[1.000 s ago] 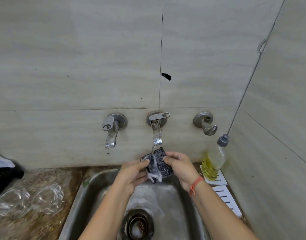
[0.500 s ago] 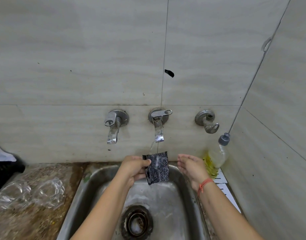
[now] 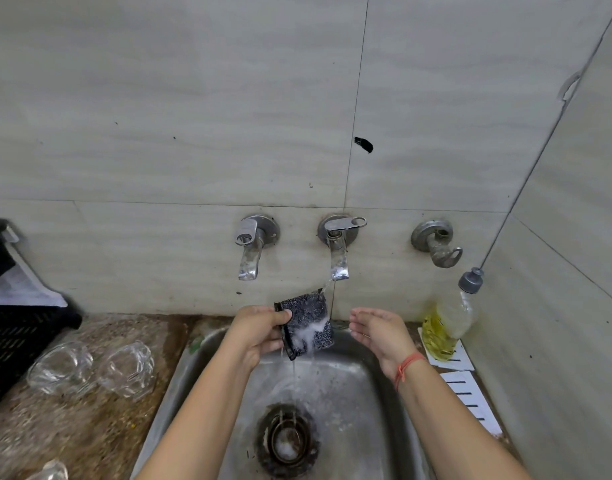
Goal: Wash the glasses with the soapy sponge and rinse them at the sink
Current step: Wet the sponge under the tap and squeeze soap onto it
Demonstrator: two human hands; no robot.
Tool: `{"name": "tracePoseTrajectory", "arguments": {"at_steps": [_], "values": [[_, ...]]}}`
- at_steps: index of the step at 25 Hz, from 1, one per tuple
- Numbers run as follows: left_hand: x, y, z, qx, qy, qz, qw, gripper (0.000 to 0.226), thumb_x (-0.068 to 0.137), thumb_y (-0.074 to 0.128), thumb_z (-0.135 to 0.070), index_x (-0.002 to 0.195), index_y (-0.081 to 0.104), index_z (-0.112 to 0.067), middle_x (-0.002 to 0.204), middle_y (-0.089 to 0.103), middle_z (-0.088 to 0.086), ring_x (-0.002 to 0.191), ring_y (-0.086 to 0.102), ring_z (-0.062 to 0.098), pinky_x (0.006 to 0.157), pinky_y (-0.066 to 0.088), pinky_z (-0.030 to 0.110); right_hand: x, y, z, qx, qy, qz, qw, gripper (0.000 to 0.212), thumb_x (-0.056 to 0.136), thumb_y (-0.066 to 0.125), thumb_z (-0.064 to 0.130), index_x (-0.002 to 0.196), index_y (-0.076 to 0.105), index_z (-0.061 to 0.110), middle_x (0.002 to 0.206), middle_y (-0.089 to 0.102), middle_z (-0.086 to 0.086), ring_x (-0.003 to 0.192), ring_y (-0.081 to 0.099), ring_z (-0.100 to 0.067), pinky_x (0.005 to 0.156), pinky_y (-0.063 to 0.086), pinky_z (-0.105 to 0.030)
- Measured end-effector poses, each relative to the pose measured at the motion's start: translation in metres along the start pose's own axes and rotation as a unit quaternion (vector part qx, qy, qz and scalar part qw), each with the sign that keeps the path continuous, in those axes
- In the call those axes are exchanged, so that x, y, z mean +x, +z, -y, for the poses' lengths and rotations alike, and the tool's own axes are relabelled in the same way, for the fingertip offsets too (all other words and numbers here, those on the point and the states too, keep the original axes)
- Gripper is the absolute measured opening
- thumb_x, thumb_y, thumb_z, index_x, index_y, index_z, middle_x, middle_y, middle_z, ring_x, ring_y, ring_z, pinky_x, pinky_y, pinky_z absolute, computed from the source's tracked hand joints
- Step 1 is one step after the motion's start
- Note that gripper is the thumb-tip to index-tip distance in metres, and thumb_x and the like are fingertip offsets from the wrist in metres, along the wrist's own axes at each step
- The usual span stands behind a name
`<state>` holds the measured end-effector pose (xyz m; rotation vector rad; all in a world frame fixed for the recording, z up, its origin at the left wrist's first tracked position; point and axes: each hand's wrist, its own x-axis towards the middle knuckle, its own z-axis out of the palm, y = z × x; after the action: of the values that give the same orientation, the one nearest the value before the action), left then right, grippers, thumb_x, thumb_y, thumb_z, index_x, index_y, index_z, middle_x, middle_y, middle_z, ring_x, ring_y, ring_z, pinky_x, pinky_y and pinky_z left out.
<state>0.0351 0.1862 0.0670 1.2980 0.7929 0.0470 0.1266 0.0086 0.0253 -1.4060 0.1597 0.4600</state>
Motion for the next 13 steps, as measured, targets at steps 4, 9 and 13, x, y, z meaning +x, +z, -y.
{"name": "tracePoseTrajectory", "arguments": {"at_steps": [4,9,13], "values": [[0.000,-0.006,-0.001,-0.009,-0.004,0.009,1.000,0.008,0.086,0.065,0.000,0.090,0.059,-0.003,0.061,0.068,0.006,0.042,0.063,0.012,0.040,0.048,0.020,-0.001,0.003,-0.002,-0.008,0.007,0.012,1.000,0.014,0.093,0.052,-0.003,0.087,0.064,0.002,0.080,0.064,-0.009,0.068,0.058,-0.015,0.060,0.053,-0.018],[0.005,-0.013,-0.001,-0.037,-0.011,0.010,0.999,0.009,0.088,0.063,0.000,0.083,0.059,-0.006,0.063,0.069,0.006,0.047,0.065,0.012,0.043,0.052,0.023,-0.001,0.004,-0.001,-0.010,0.010,0.018,1.000,0.013,0.093,0.051,-0.004,0.095,0.064,-0.003,0.080,0.065,-0.010,0.069,0.059,-0.016,0.063,0.053,-0.020],[0.010,0.001,-0.002,-0.086,-0.039,0.017,0.995,0.012,0.091,0.058,0.000,0.081,0.056,-0.007,0.059,0.069,0.004,0.048,0.066,0.013,0.045,0.055,0.026,0.000,-0.001,-0.001,-0.013,0.009,0.011,1.000,0.014,0.093,0.052,-0.004,0.093,0.065,-0.002,0.081,0.065,-0.010,0.069,0.059,-0.015,0.060,0.053,-0.019]]}}
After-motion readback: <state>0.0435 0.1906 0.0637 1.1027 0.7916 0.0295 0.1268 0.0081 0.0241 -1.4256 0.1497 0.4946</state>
